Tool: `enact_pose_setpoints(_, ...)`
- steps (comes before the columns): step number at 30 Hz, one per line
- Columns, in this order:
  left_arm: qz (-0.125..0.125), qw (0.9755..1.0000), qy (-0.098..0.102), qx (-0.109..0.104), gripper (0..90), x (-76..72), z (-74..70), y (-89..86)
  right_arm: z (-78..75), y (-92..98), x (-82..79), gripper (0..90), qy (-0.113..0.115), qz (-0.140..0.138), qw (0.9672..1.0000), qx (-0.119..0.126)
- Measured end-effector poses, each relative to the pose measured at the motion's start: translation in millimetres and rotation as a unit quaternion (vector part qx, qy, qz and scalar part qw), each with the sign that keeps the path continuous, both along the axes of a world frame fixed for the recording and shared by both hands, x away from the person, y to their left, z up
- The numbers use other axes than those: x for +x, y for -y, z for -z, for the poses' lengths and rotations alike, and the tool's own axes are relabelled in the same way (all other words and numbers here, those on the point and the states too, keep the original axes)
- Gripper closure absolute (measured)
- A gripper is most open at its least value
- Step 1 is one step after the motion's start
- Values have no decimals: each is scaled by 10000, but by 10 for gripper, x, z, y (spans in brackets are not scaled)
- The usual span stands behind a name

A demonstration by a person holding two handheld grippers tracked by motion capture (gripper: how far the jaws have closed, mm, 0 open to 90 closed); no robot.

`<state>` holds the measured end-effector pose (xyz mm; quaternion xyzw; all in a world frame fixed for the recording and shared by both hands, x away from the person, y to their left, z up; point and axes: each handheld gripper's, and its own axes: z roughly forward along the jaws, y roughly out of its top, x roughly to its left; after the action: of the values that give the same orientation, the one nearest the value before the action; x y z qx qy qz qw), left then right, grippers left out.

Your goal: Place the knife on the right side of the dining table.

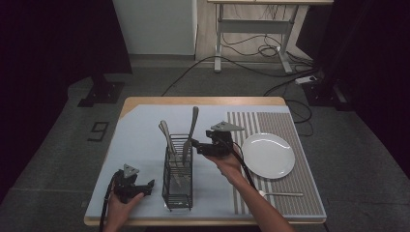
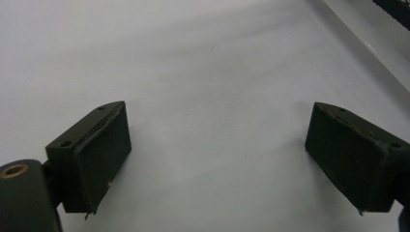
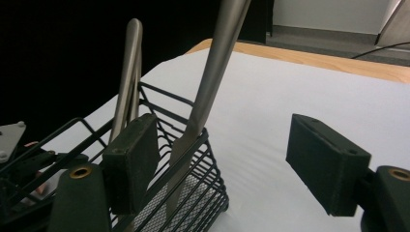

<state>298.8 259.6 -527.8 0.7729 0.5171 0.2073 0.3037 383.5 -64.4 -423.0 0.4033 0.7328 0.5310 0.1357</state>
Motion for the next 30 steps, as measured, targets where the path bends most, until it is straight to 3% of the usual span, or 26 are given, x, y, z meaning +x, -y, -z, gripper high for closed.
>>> enact_pose_setpoints(12, 0, 10000, -2, -2, 86, 1, 0, 0, -24, 14, 122, 373, 175, 69, 9998, -30)
enact_pose_setpoints(16, 4, 10000, -1, 1, 86, 1, 1, -1, -45, 3, 161, 407, 124, -12, 9999, 91)
enact_pose_setpoints(30, 9, 10000, 0, 4, 86, 2, 0, -2, -65, -128, 321, 514, 176, -227, 9995, 114)
